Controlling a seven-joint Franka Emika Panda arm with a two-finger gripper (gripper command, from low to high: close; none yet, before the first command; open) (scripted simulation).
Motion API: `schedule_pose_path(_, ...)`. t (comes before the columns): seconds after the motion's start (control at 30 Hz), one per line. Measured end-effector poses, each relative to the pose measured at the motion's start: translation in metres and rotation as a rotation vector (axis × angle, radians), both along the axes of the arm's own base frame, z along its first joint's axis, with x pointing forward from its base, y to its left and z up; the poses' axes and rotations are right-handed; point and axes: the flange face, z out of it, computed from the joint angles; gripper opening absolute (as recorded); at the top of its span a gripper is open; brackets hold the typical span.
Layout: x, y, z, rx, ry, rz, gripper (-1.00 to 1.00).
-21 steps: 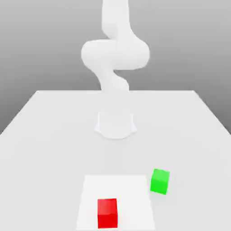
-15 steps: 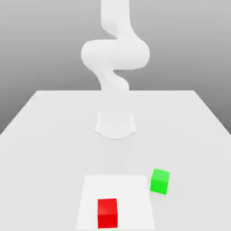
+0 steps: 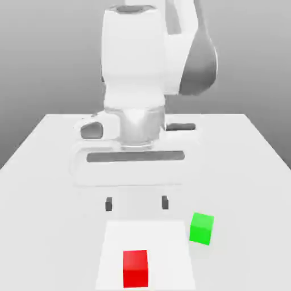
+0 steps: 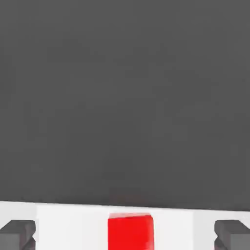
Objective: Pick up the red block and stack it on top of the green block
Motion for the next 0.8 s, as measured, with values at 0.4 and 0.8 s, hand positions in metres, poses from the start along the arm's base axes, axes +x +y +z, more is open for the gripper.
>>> schedule_pose_path(0.4,-0.016,-0.003,-0.132,-0.010,0.109,0.010,-1.00)
schedule_pose_path(0.8,-0.044,0.049,-0.057,-0.014,0.108,0.220,-1.00)
